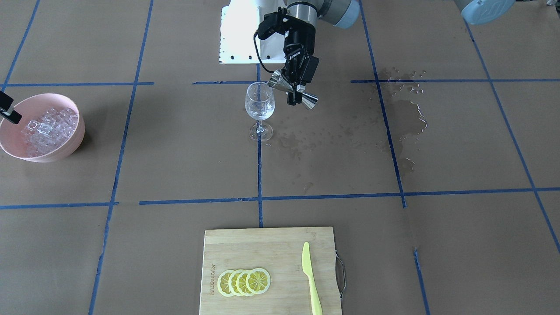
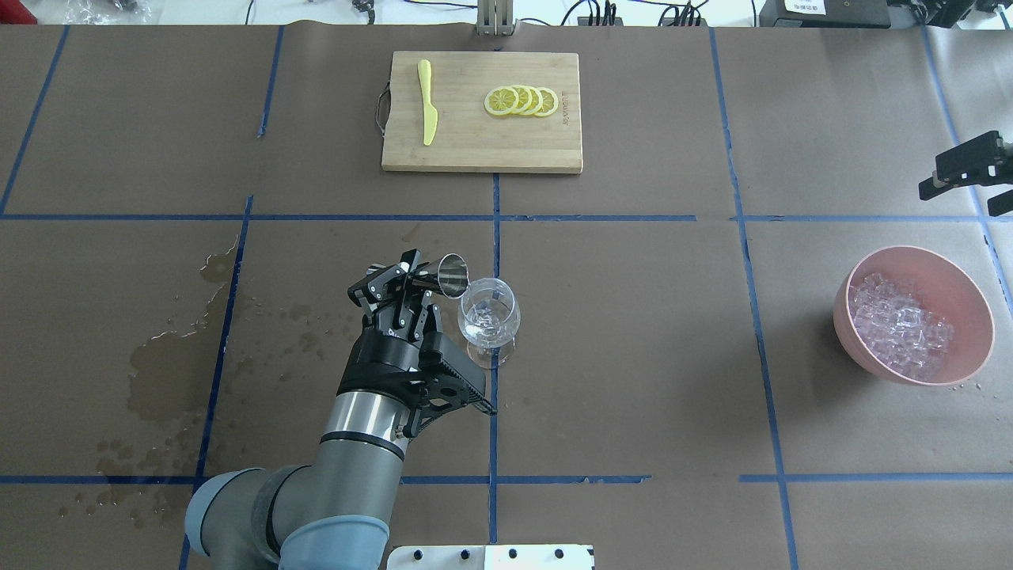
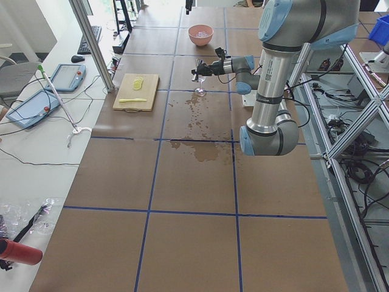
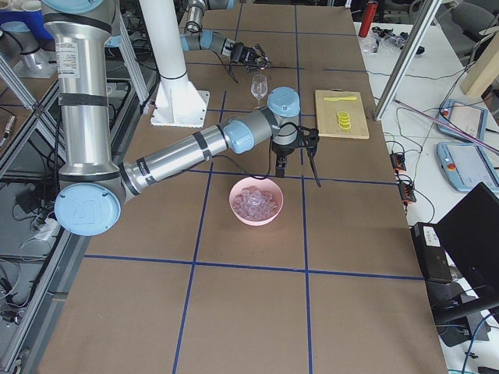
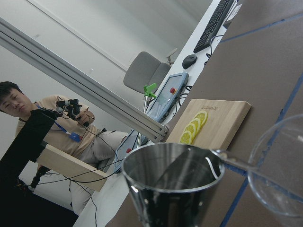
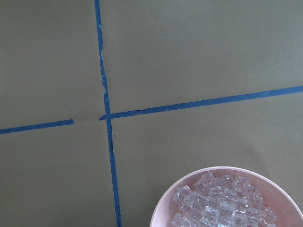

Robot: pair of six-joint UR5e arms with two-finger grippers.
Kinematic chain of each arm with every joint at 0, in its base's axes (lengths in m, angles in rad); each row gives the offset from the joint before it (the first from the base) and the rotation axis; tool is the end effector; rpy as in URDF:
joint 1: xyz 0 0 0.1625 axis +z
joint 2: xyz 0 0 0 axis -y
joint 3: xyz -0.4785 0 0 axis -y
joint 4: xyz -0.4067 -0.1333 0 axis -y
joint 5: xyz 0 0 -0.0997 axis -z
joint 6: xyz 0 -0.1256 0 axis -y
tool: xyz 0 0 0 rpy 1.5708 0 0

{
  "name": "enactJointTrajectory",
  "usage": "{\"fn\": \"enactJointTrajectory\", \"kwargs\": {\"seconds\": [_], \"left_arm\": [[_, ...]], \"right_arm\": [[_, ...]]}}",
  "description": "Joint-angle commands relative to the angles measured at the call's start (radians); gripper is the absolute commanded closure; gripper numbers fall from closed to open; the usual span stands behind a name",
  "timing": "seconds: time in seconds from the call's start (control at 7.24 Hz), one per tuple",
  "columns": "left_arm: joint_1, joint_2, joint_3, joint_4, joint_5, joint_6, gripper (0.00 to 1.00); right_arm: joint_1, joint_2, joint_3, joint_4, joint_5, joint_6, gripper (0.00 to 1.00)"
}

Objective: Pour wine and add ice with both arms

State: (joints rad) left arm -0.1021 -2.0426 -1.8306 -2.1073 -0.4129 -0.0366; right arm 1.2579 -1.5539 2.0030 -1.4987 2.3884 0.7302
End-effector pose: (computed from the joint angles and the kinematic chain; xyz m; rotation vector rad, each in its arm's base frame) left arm 0.5695 -0.3080 0.2369 1.4652 0.0381 0.4377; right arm -0.1154 -0.4921 0.4892 0.0283 -0.9367 0.1734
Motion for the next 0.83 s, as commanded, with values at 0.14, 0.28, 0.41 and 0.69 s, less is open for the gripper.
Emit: {"fn": "enactJointTrajectory", "kwargs": {"seconds": [0.14,0.28,0.41,0.69], "left_arm": [[0.001,-0.004,0.001,0.001,0.005,0.082,1.0],[-0.002,-0.007,-0.013,0.001,0.005,0.177,1.0],[-0.004,-0.007,-0.013,0.001,0.006,0.222,1.0],[-0.005,-0.008,-0.013,0.003,0.029,0.317,1.0]], "right_arm": [[0.0,0.0,-0.001,0.0,0.0,0.0,0.0],[0.0,0.0,0.0,0.0,0.0,0.0,0.0],[0.0,-0.002,-0.001,0.0,0.0,0.0,0.0],[0.0,-0.002,-0.004,0.0,0.0,-0.002,0.0]]}}
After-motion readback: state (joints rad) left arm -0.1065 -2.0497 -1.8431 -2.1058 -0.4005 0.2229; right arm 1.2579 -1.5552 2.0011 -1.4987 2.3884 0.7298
